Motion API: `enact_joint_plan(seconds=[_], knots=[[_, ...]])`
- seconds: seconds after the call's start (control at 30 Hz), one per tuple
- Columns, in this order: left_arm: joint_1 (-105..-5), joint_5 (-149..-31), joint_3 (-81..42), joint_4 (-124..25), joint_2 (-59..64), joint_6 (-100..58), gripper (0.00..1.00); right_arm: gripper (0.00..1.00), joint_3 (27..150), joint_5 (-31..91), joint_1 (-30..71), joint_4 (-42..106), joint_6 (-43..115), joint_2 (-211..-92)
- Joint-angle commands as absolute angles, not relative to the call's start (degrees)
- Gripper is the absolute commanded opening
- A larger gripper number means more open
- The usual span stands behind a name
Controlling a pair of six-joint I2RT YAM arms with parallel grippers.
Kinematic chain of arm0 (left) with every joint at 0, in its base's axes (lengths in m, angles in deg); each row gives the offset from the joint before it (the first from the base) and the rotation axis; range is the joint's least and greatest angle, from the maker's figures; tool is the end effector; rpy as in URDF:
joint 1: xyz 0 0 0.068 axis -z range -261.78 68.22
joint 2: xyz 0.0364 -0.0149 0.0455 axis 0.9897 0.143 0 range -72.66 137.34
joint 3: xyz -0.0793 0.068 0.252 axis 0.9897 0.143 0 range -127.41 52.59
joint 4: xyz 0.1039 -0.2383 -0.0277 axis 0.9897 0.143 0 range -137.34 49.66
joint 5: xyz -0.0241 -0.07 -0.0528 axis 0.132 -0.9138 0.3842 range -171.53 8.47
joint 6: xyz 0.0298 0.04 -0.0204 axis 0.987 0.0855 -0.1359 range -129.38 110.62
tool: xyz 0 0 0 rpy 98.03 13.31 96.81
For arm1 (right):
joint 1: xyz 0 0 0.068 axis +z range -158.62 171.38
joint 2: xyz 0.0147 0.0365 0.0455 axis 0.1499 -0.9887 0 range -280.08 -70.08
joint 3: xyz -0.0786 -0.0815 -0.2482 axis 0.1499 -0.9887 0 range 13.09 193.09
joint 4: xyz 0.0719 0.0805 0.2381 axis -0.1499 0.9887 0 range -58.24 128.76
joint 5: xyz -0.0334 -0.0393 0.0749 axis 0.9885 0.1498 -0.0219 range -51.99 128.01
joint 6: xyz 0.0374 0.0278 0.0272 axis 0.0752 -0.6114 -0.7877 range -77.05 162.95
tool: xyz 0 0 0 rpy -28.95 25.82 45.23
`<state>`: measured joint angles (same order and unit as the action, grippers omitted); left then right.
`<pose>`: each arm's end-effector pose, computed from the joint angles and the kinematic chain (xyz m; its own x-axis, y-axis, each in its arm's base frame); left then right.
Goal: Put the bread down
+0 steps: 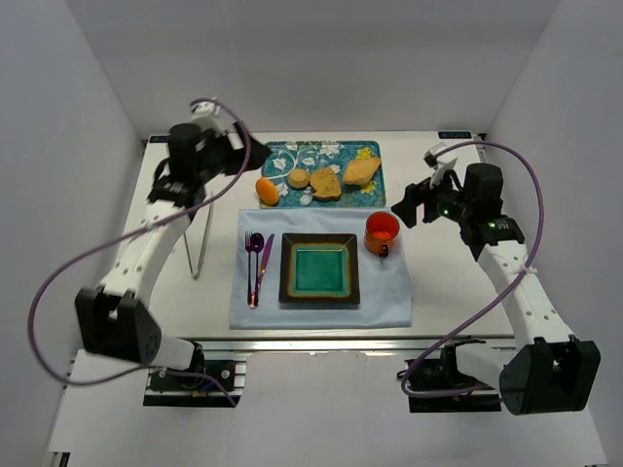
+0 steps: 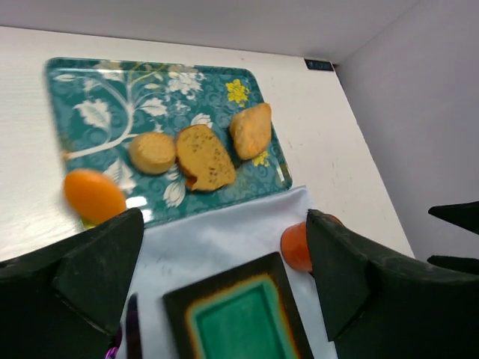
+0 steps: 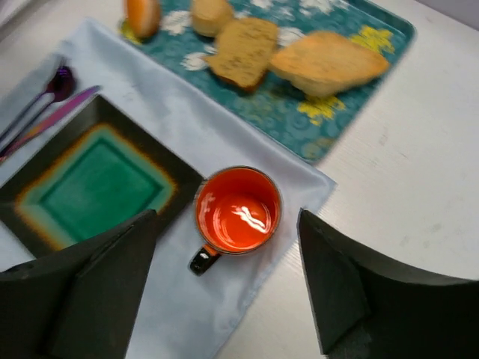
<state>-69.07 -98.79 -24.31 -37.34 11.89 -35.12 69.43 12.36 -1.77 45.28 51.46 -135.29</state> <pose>0.3378 -0.0870 0.3705 -0.4774 -0.3175 -0.8193 0.3092 0.8121 -0.4948 0.2551 0.0462 0.3342 -0.2994 -0.1704 -0.9388 -0.5554 0.8312 0.0263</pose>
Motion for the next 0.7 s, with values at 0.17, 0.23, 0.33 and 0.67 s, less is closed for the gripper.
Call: enact_joint_plan(seconds=[0.17,0.23,0.33,0.67], knots=[[-81.16,-91.14,-13.06,-15.17,0.46,-17.22,0.22,0.11,69.52,-17.36,-2.91,47.32,67.56,-134.32],[-81.16,-87.70,-11.40,-12.36,0.37,-14.41,0.25,0.42,70.83,-17.71,-2.82,49.15,66.60,-136.08],[-81.16,-82.86,-7.80,-11.30,1.16,-10.97,0.62,0.89,71.98,-17.37,-2.82,50.39,65.72,-138.63],[-81.16,-73.37,-4.45,-14.20,10.39,-2.71,0.78,0.89,68.56,-14.20,-2.82,47.49,62.64,-138.29]])
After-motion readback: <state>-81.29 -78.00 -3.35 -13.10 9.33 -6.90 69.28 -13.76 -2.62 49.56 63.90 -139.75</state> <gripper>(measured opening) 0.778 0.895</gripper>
